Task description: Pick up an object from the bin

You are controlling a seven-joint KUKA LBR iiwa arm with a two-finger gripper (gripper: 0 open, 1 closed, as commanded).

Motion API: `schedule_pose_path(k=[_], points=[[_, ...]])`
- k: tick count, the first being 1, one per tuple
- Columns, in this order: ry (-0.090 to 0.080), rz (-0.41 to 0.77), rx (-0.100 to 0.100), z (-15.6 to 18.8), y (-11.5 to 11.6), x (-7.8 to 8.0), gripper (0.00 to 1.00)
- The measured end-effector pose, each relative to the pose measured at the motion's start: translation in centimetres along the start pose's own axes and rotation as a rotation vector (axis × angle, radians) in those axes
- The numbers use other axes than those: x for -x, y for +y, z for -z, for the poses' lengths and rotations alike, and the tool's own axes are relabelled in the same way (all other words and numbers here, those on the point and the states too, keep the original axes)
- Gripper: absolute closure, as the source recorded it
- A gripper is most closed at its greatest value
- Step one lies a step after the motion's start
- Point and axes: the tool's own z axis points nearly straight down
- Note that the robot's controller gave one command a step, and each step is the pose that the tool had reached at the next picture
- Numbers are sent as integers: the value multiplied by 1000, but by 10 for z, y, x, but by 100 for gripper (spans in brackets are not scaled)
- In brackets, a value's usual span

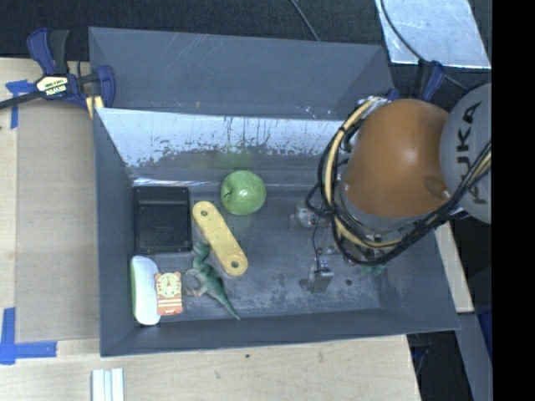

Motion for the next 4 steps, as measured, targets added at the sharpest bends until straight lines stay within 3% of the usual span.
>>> schedule_pose_path(k=[1, 2, 3, 4], points=[[0, 0, 0, 0, 0, 0, 0], [-1, 73, 0, 117, 51, 16, 0], [4, 29, -1, 74, 28, 25, 0], [-10, 48, 5, 49, 91, 8, 0]])
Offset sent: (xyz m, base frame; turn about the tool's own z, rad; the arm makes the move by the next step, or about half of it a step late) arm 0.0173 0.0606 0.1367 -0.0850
